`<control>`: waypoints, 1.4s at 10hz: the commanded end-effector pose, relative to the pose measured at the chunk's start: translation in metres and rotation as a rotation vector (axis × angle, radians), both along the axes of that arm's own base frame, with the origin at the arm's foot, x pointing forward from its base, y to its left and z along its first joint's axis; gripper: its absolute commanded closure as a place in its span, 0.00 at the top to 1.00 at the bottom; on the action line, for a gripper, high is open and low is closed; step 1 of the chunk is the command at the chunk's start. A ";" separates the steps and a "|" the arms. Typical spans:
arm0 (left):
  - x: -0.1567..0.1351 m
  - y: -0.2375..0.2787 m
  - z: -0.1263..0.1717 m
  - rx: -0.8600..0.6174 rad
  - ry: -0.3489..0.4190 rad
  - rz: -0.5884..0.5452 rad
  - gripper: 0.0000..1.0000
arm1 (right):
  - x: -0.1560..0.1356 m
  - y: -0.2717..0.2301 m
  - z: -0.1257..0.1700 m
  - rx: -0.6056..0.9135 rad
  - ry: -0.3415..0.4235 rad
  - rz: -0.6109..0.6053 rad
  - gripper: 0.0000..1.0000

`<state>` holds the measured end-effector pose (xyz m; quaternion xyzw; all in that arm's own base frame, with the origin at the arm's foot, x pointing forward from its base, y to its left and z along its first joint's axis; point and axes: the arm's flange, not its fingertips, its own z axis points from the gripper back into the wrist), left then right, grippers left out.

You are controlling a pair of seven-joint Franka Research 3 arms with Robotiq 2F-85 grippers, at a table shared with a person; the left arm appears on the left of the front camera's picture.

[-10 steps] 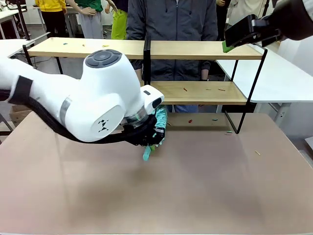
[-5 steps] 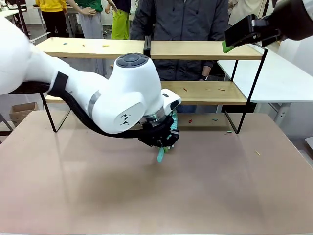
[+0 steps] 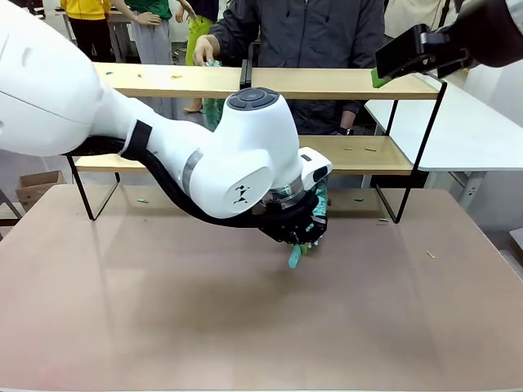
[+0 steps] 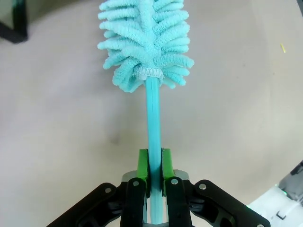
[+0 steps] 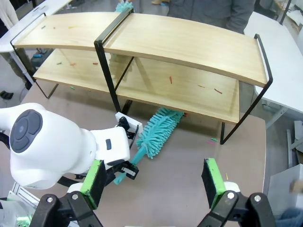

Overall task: Clean the shelves.
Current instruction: Clean a randomly selected level of the Shelf with the Duster.

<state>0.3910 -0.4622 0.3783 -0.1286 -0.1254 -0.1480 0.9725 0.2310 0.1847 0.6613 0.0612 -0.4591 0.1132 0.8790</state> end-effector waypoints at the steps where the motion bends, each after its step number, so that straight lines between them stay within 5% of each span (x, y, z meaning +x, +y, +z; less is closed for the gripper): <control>1: 0.009 -0.017 0.000 0.001 -0.024 -0.060 0.13 | 0.000 -0.001 -0.001 0.007 0.002 0.001 1.00; 9: 0.017 -0.066 0.014 -0.040 -0.015 -0.108 0.13 | 0.000 -0.001 -0.001 0.007 0.002 0.001 1.00; 14: 0.009 -0.064 0.013 0.054 -0.003 -0.342 0.13 | 0.000 -0.001 -0.001 0.007 0.002 0.001 1.00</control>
